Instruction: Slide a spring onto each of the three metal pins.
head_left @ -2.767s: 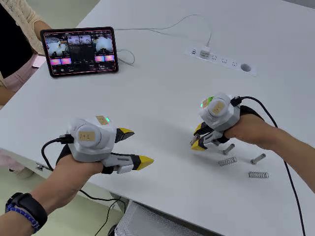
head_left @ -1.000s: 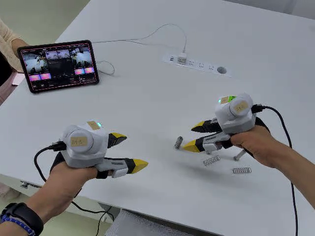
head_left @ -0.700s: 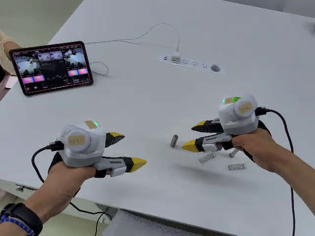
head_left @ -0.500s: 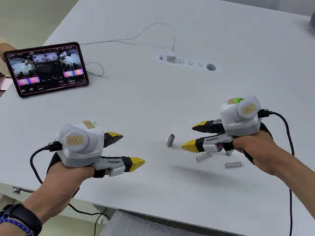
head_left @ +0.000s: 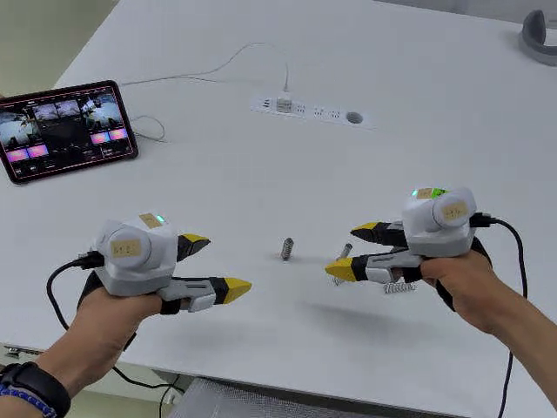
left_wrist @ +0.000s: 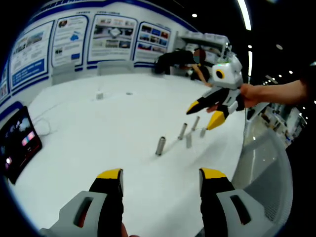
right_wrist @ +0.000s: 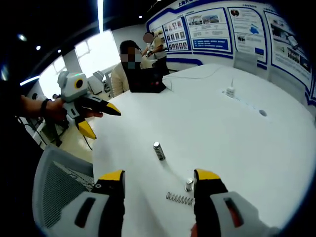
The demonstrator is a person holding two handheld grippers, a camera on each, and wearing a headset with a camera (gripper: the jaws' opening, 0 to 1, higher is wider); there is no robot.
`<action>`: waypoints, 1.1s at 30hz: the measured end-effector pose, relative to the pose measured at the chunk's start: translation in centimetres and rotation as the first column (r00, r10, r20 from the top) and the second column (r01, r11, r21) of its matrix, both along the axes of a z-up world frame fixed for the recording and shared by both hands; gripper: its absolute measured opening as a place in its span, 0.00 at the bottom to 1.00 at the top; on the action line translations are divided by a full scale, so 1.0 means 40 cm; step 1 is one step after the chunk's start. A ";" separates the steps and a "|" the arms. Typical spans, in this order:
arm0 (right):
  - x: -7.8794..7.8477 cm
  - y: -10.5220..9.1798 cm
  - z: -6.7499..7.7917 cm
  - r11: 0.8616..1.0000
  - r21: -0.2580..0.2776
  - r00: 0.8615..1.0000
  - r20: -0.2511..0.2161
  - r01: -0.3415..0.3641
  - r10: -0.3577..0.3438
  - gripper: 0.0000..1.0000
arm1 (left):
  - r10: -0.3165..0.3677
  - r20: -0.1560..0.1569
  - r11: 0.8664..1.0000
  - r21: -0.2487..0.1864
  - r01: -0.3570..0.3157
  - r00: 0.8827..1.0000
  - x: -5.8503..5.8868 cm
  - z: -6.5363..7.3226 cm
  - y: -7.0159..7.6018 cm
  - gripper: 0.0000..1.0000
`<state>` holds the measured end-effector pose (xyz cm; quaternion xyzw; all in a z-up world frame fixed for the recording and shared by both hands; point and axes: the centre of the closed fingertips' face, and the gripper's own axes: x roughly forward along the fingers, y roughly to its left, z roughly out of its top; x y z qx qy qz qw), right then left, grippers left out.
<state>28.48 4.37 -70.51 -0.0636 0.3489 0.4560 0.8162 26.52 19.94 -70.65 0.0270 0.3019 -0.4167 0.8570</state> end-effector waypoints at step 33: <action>-0.131 -0.187 -0.044 0.965 0.071 0.966 -0.064 0.253 -0.249 0.74 | -0.094 -0.012 0.996 0.003 0.094 0.996 -0.001 -0.003 -0.113 0.69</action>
